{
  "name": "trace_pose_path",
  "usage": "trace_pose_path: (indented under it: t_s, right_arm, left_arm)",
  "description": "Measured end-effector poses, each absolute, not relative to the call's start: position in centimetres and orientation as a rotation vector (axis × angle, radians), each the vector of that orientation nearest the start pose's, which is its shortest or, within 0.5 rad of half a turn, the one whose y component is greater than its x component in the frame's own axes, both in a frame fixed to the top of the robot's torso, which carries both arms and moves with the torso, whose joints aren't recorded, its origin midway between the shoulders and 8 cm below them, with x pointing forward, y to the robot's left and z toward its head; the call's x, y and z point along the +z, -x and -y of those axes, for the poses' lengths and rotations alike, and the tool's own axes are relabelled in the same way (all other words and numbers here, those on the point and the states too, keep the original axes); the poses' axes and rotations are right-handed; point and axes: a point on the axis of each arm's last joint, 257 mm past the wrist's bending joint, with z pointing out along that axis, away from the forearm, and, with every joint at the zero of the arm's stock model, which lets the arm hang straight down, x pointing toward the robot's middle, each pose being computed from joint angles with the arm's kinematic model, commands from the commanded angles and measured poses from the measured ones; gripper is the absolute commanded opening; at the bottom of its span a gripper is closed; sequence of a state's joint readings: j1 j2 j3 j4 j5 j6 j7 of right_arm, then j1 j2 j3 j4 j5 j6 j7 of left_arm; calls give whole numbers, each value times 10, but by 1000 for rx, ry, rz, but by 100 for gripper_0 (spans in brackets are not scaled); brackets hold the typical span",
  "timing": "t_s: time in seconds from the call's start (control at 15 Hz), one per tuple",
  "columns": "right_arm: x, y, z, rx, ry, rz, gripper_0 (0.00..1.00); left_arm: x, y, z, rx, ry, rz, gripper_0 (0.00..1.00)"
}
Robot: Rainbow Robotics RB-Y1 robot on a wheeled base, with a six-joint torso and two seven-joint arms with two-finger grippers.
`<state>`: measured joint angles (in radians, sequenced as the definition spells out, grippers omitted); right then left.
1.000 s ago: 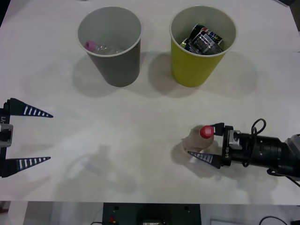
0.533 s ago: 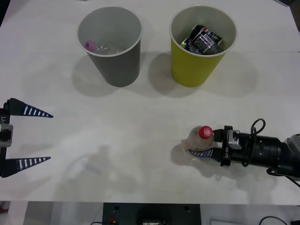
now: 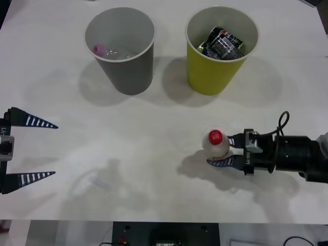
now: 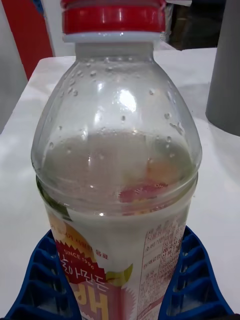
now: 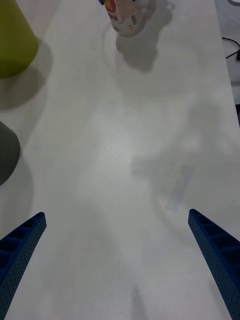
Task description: Put the can into the green bin and the plastic bottle into the gray bin
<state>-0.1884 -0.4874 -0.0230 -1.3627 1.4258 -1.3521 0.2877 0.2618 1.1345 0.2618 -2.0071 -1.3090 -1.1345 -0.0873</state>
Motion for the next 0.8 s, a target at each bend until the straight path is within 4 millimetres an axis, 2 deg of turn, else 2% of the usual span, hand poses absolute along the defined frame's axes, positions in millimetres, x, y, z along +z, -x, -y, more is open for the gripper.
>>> trace_pose_path:
  t_s: [0.4, 0.8]
  right_arm:
    - [-246, -413, 142, 565, 1455, -1467, 0]
    - [-210, -410, 124, 574, 1407, -1579, 0]
  left_arm:
    - [-167, -341, -286, -118, -1762, -1444, 98]
    - [-167, -341, -286, -118, -1762, -1444, 98]
